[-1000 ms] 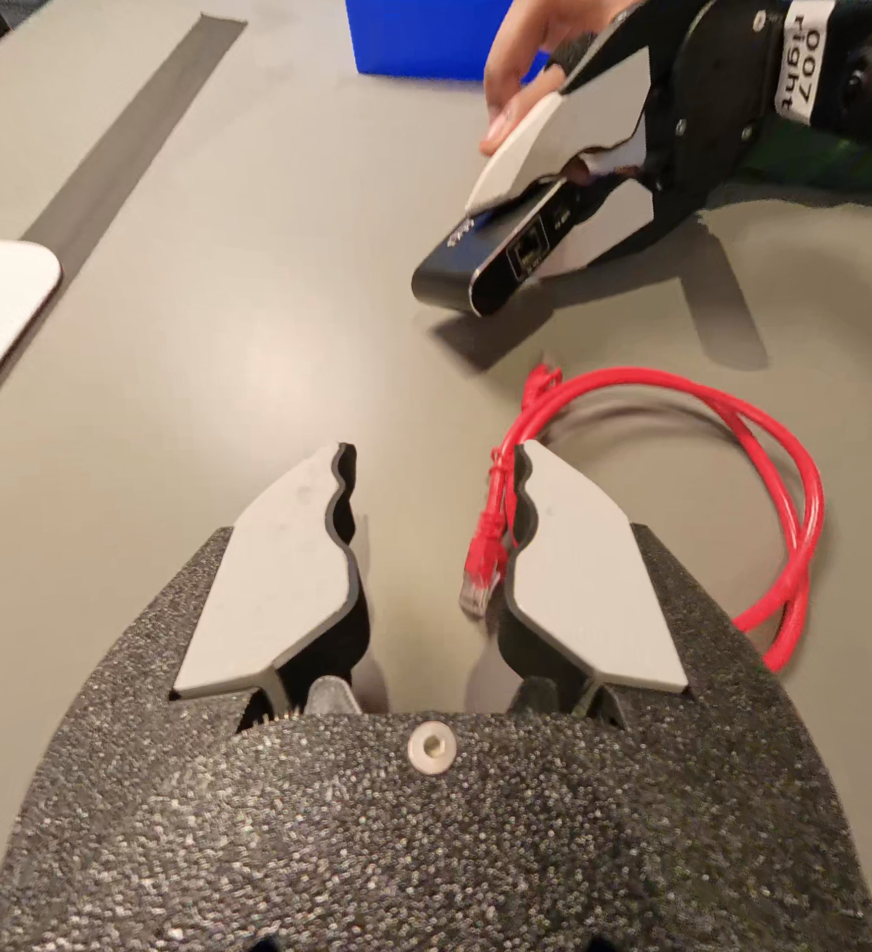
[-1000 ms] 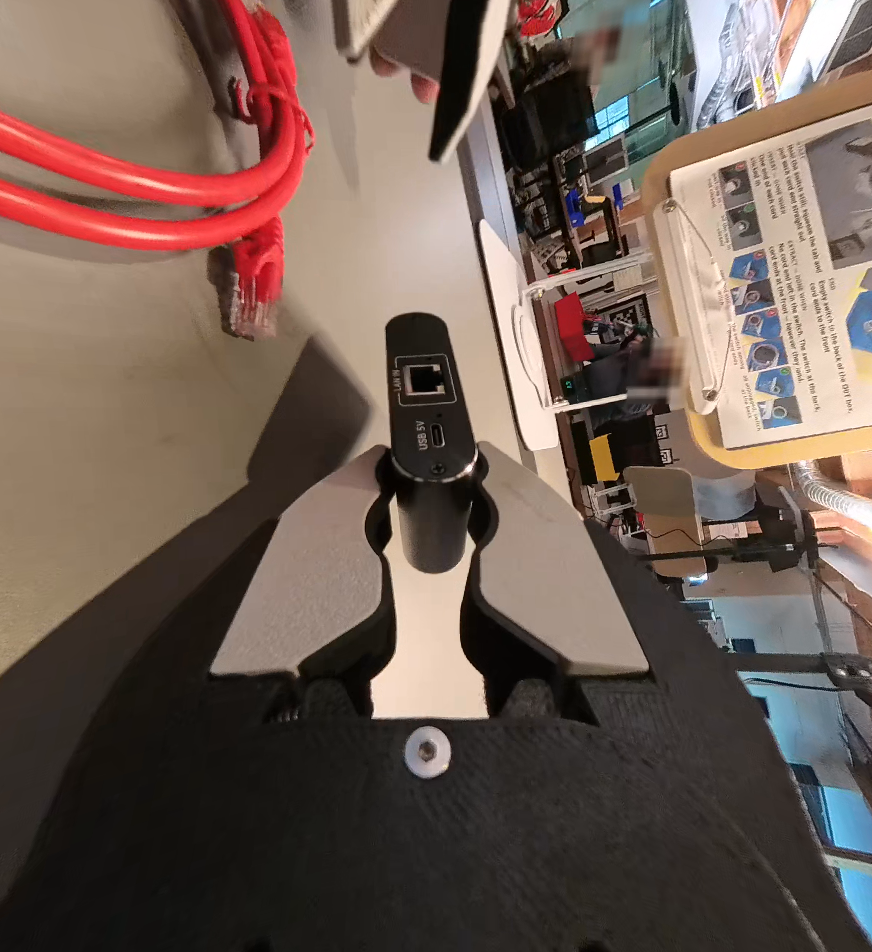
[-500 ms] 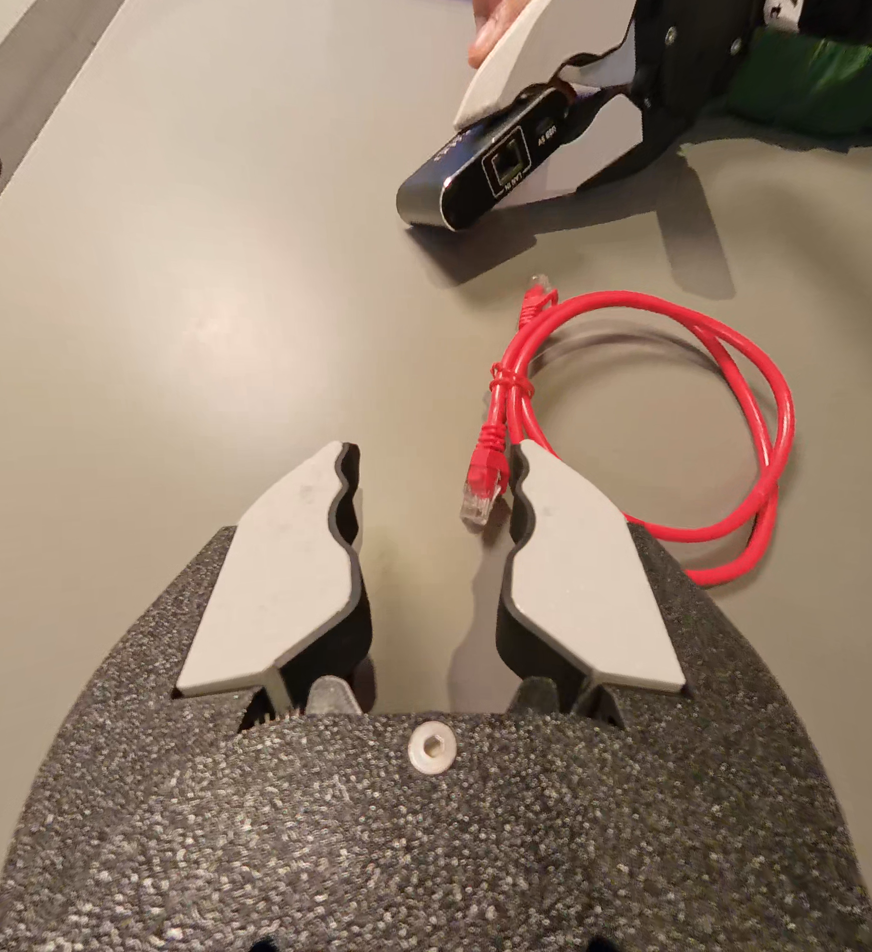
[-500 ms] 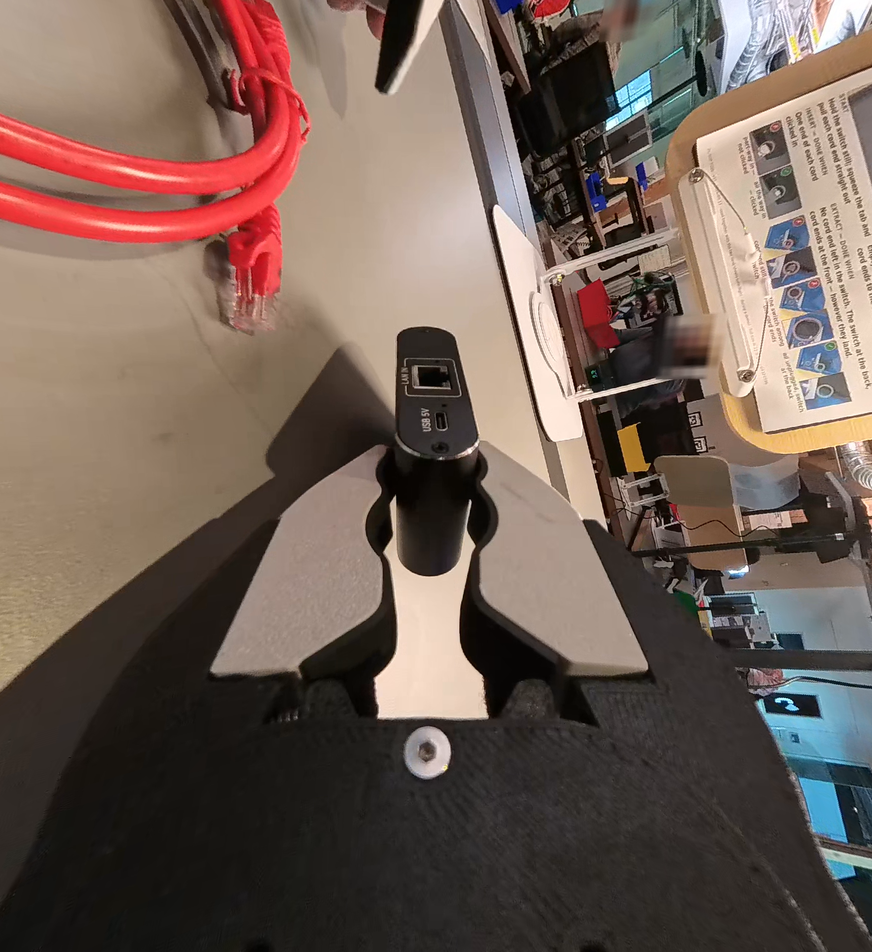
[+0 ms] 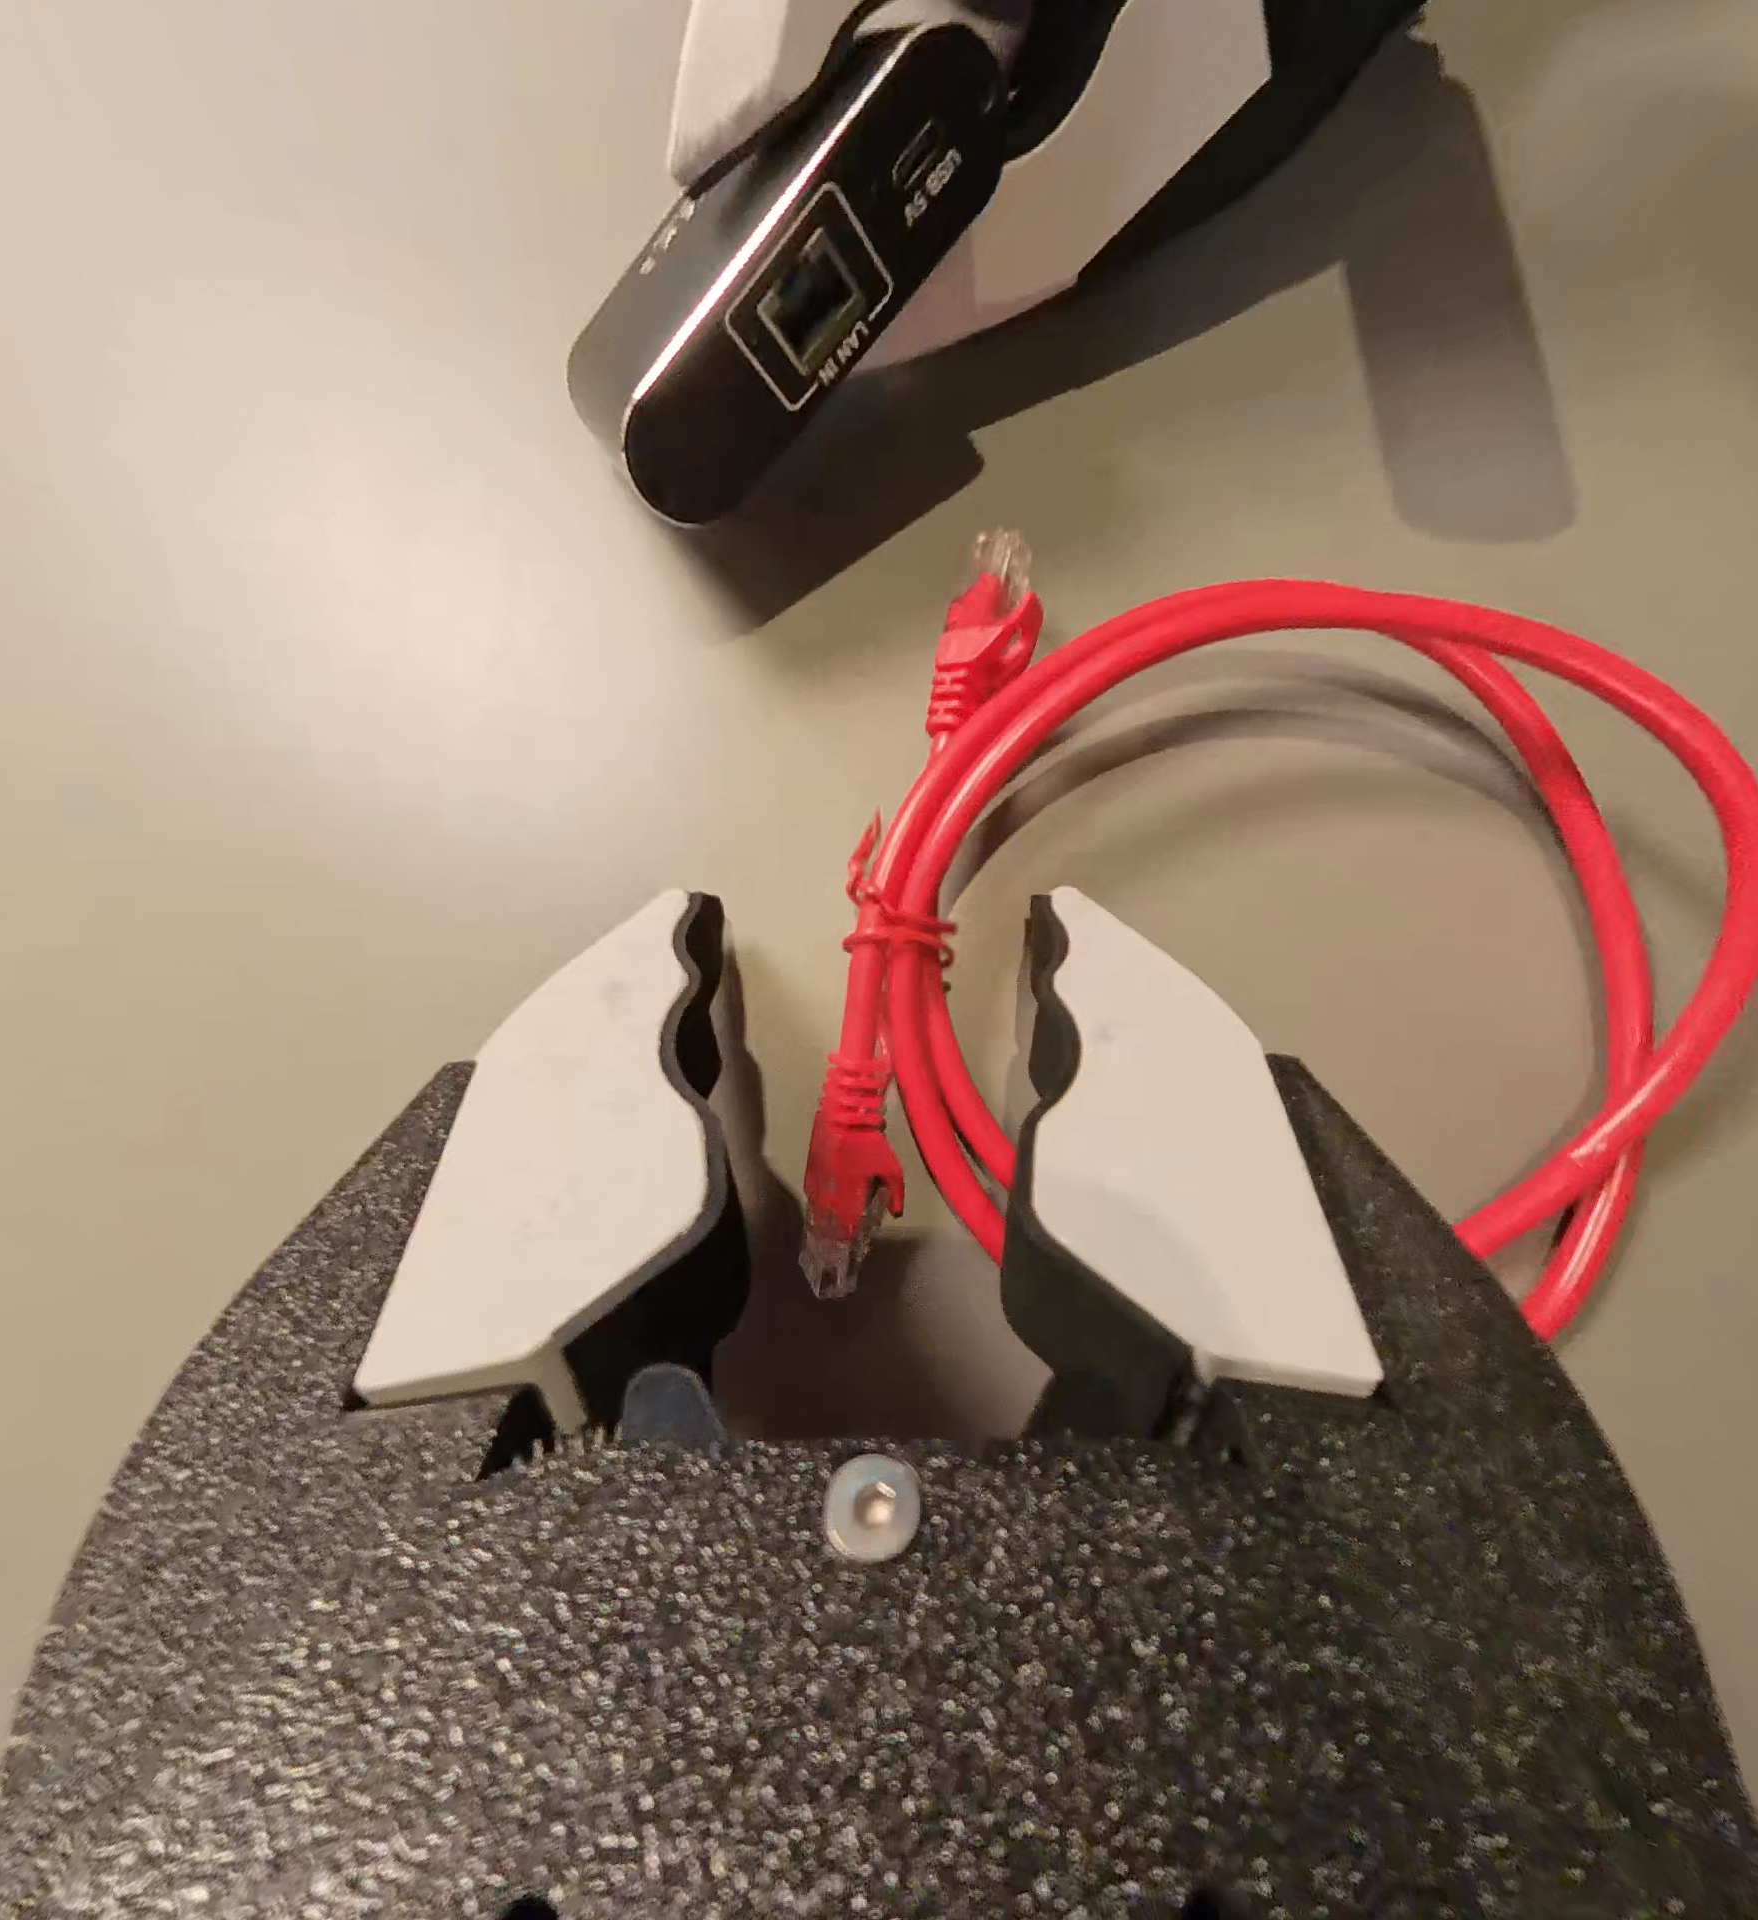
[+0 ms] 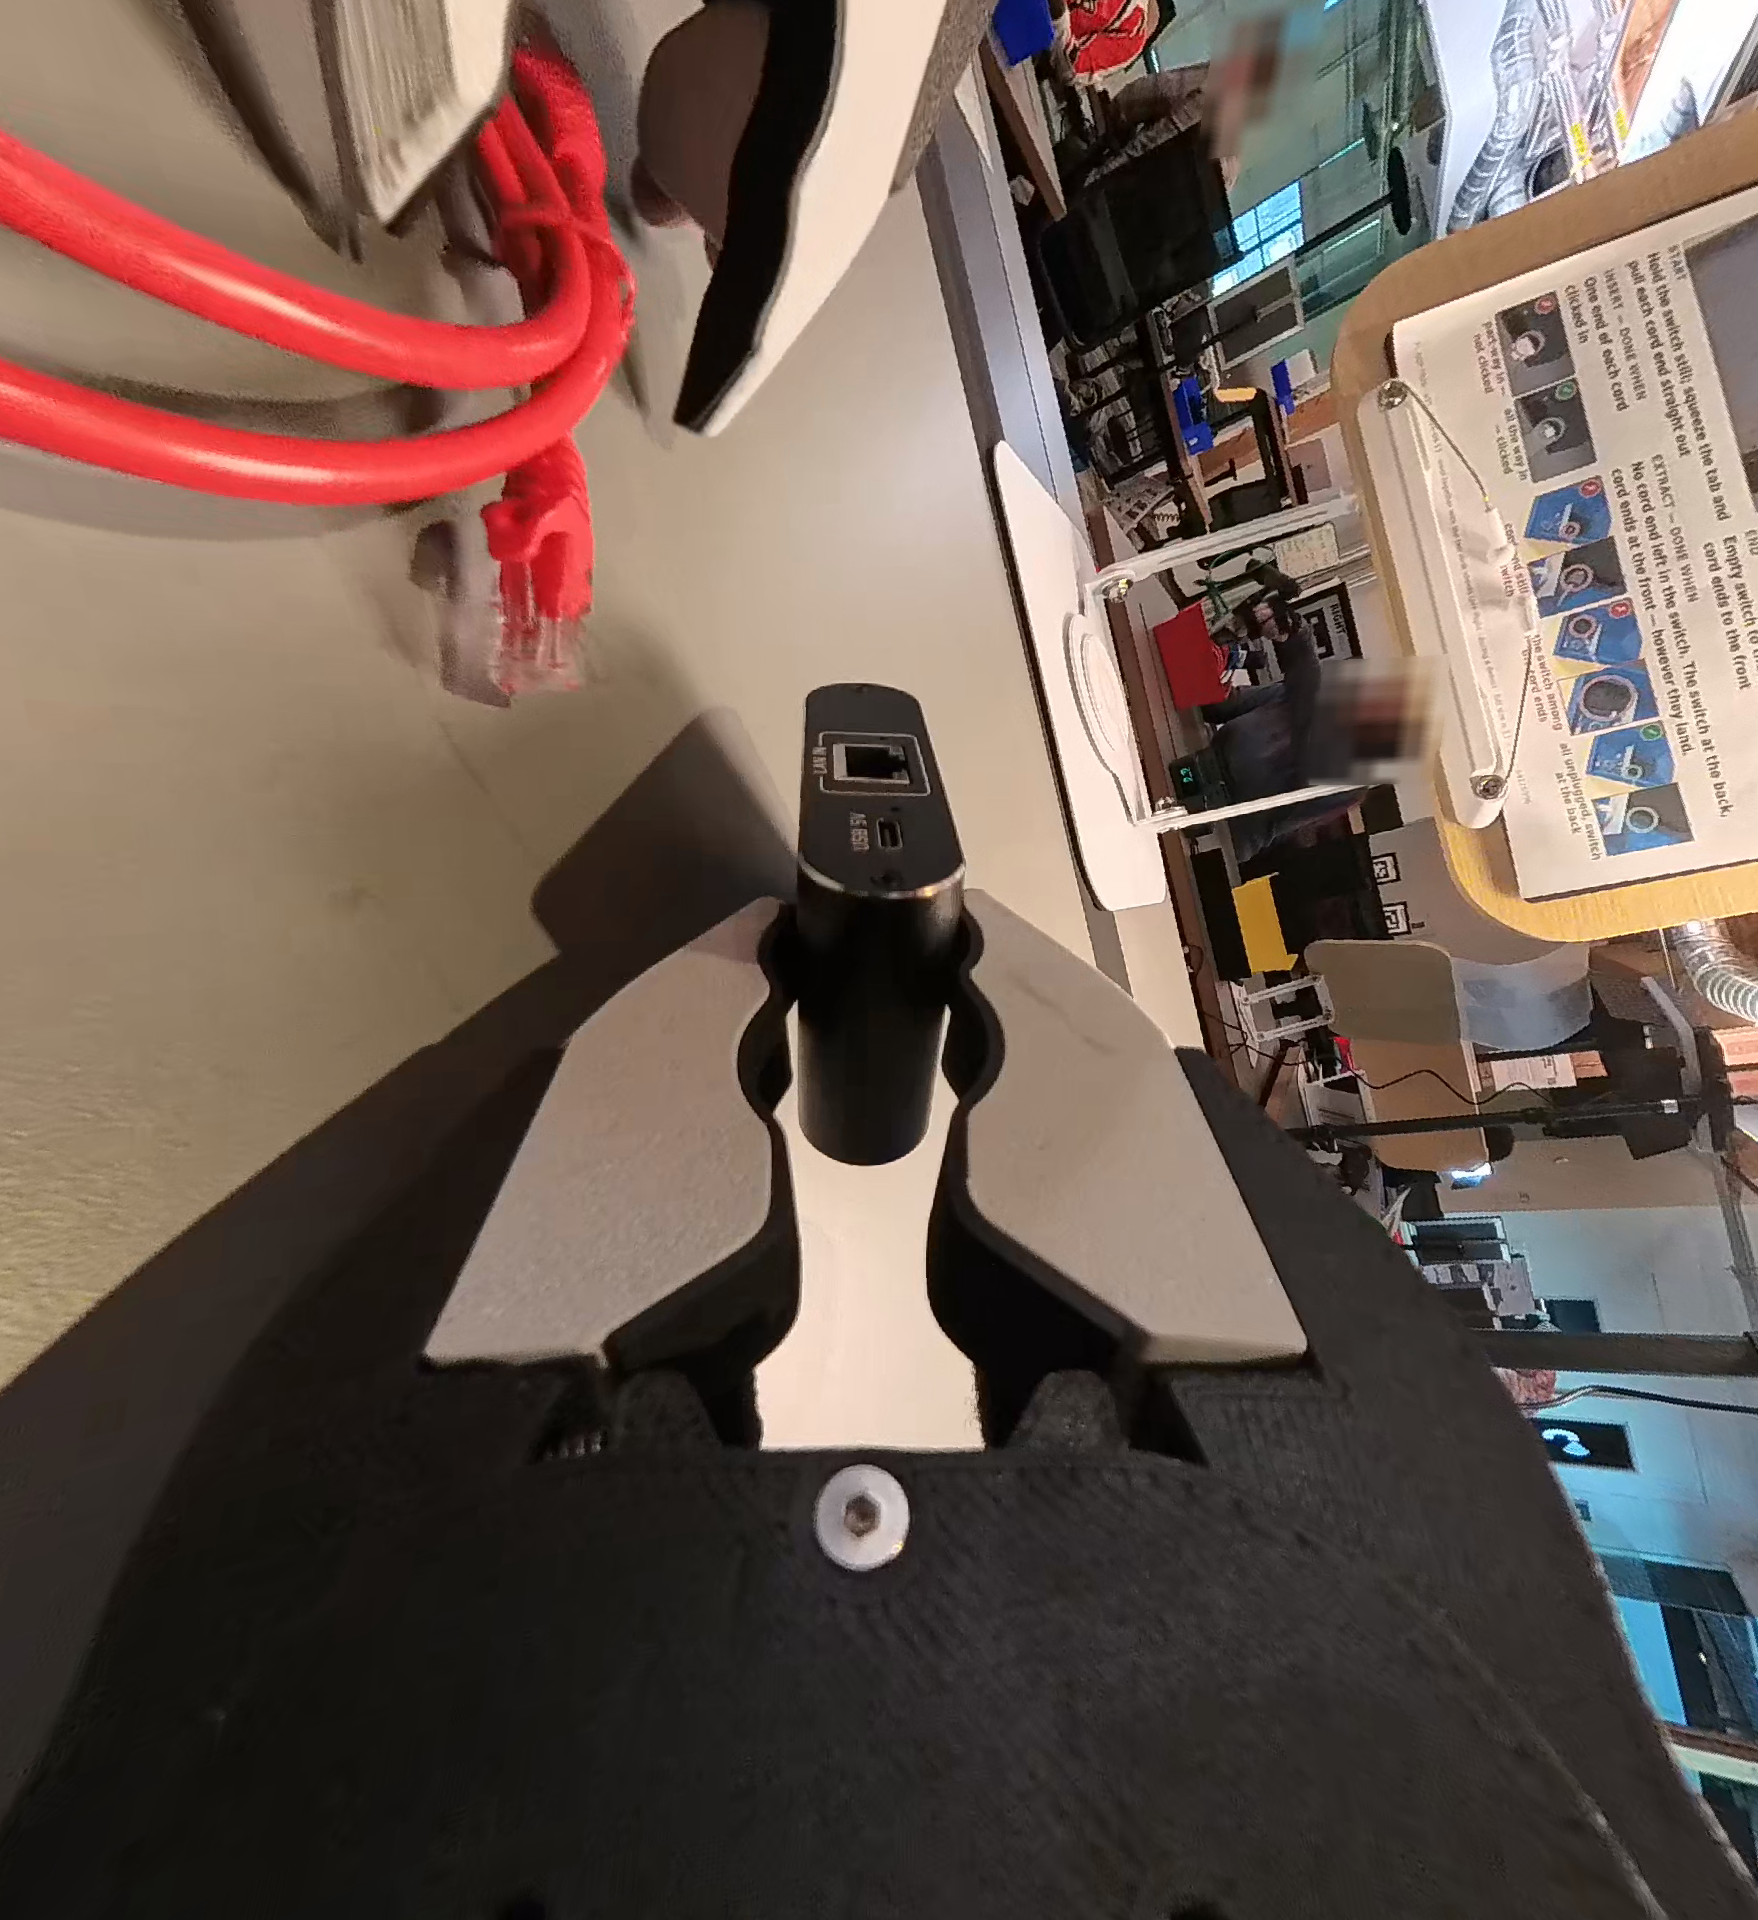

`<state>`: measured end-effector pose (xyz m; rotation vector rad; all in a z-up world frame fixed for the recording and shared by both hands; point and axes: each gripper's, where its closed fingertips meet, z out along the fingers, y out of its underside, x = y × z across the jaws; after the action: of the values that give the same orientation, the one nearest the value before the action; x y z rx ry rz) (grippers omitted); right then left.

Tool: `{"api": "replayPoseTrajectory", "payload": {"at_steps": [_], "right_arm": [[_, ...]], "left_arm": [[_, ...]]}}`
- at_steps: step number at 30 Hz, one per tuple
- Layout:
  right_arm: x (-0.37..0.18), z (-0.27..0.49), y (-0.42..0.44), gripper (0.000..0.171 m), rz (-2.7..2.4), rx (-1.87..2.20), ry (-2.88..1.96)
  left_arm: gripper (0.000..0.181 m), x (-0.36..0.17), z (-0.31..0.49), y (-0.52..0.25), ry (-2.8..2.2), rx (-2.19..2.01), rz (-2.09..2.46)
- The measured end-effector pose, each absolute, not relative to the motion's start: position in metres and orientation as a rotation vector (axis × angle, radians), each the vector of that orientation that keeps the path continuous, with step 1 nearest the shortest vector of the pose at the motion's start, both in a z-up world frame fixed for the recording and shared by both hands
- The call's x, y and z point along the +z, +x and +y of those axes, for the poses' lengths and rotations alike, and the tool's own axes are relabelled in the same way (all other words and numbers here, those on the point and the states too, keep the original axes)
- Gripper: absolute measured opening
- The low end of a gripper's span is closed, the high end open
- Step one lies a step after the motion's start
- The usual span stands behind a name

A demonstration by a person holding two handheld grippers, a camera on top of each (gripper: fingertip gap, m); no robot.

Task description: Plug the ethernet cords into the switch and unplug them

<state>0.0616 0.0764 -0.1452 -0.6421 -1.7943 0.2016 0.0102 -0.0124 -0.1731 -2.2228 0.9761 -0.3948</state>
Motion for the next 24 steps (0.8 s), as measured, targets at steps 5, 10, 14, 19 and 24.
{"api": "replayPoseTrajectory", "payload": {"at_steps": [5,10,14,19,24], "right_arm": [[-0.145,0.076,0.061,0.026,-1.796,0.2,-0.639],[-0.145,0.074,0.061,0.026,-1.799,0.188,-0.623],[-0.145,0.072,0.061,0.026,-1.801,0.186,-0.607],[-0.144,0.069,0.061,0.026,-1.803,0.214,-0.605],[-0.14,0.068,0.062,0.026,-1.79,0.298,-0.652]], "left_arm": [[0.039,-0.176,-0.015,0.016,-2.246,-0.406,1.004],[0.019,-0.175,-0.013,0.021,-2.248,-0.423,0.991],[0.018,-0.174,-0.011,0.02,-2.235,-0.444,0.963],[0.018,-0.169,-0.006,0.017,-2.185,-0.47,0.91],[0.017,-0.157,0.0,0.012,-2.101,-0.443,0.881]]}}
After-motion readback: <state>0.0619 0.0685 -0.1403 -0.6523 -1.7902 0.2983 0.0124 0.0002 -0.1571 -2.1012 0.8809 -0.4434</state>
